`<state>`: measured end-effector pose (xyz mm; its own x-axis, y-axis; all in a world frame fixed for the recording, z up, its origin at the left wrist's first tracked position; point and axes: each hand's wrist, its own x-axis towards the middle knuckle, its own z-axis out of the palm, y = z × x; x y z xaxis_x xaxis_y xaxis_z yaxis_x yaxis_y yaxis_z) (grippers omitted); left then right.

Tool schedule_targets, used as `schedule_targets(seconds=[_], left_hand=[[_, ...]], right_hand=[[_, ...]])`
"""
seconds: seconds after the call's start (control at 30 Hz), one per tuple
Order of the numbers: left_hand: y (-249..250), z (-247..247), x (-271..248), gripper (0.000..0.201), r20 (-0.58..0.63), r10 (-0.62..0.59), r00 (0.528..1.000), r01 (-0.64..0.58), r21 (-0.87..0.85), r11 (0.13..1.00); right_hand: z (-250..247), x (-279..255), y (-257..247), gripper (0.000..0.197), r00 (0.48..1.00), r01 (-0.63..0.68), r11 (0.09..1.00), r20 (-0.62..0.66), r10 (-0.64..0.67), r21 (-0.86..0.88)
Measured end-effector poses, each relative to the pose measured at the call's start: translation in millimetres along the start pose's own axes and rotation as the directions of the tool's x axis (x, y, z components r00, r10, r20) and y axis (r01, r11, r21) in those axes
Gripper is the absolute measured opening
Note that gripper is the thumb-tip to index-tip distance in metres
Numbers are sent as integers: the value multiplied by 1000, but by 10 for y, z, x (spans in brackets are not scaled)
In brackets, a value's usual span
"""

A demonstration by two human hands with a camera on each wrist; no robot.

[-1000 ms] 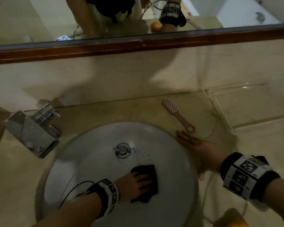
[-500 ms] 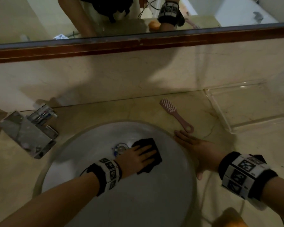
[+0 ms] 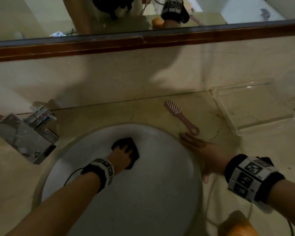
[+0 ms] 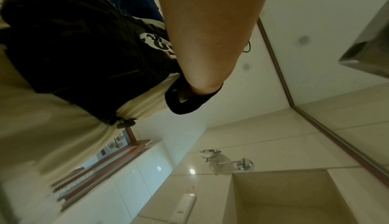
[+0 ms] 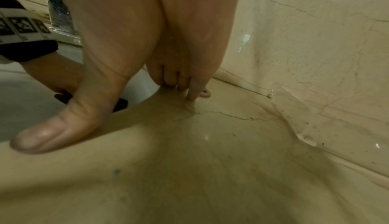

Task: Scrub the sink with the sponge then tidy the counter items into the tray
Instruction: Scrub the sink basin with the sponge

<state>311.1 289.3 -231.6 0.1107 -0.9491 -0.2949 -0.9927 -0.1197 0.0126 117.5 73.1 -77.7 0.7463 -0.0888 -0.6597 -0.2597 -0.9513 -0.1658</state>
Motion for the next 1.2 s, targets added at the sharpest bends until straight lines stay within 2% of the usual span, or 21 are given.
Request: schedule_targets(seconds=[0.07, 0.1, 0.23, 0.3, 0.37, 0.4, 0.5, 0.57, 0.63, 0.7, 0.73, 0.77, 0.8, 0.87, 0.9, 0.93, 0.97, 1.03, 1.1, 1.17, 1.2], left_hand=[[-13, -138, -49, 34, -38, 71, 997, -70, 40, 997], [13, -189, -52, 19, -126, 134, 983, -125, 76, 989], [286, -451, -9, 23, -375, 228, 899, -229, 42, 973], [446, -446, -19, 30, -342, 366, 866, -364, 72, 929], [579, -320, -80, 29, -191, 491, 850, -490, 59, 870], [622, -252, -126, 29, -98, 505, 857, -504, 39, 863], [654, -116, -280, 39, 82, 387, 919, -384, -46, 922], [622, -136, -362, 41, 80, 282, 956, -281, -30, 959], [496, -119, -365, 37, 105, 207, 973, -207, -11, 978], [332, -21, -285, 17, 105, 146, 984, -149, 24, 988], [264, 15, -238, 15, 101, 137, 986, -137, -7, 991], [211, 44, -194, 32, 105, 154, 982, -151, -38, 988], [172, -47, -185, 33, 104, 130, 986, -125, -57, 991], [207, -352, -233, 15, 120, 31, 992, -21, -77, 997], [285, -509, -262, 7, 52, -1, 999, 4, -60, 998], [355, -568, -325, 20, 52, -24, 998, 26, -41, 999], [393, -624, -360, 30, 94, -45, 995, 46, -18, 999], [404, -530, -461, 27, 271, -85, 959, 90, -5, 996], [450, -340, -613, 27, 441, -129, 888, 156, -26, 987], [533, -271, -713, 27, 531, -133, 837, 127, 47, 991], [612, -291, -765, 28, 621, -140, 771, 122, 71, 990]], right_hand=[[5, 6, 1, 143, 1000, 4, 1000, -7, -4, 6], [7, 5, 12, 143, 1000, 10, 1000, -13, -10, 11], [25, -3, 57, 139, 998, 61, 998, -31, -61, 11], [42, -4, 72, 137, 998, 56, 998, -41, -55, 18], [54, -1, 78, 137, 997, 59, 998, -45, -58, 15], [62, 9, 81, 137, 997, 65, 998, -47, -65, 10], [84, 27, 94, 136, 997, 68, 998, -43, -68, 3], [85, 35, 107, 137, 997, 70, 998, -43, -69, 7], [80, 33, 104, 138, 997, 68, 998, -47, -67, 11], [101, 49, 111, 134, 996, 67, 998, -68, -65, 18], [112, 56, 108, 132, 995, 68, 997, -80, -66, 21], [132, 64, 115, 131, 993, 71, 997, -94, -70, 14], [144, 74, 124, 132, 992, 75, 997, -104, -75, 3], [145, 85, 124, 134, 991, 87, 996, -104, -88, -13], [148, 88, 128, 135, 990, 95, 995, -106, -95, -13], [149, 83, 127, 136, 990, 94, 995, -103, -95, -14], [143, 76, 125, 136, 991, 85, 996, -99, -86, -16], [126, 65, 117, 134, 993, 72, 997, -95, -73, -16], [103, 61, 101, 136, 995, 67, 998, -76, -67, -5], [87, 55, 85, 138, 997, 60, 998, -53, -60, 0], [82, 50, 79, 138, 997, 59, 998, -50, -59, 2]])
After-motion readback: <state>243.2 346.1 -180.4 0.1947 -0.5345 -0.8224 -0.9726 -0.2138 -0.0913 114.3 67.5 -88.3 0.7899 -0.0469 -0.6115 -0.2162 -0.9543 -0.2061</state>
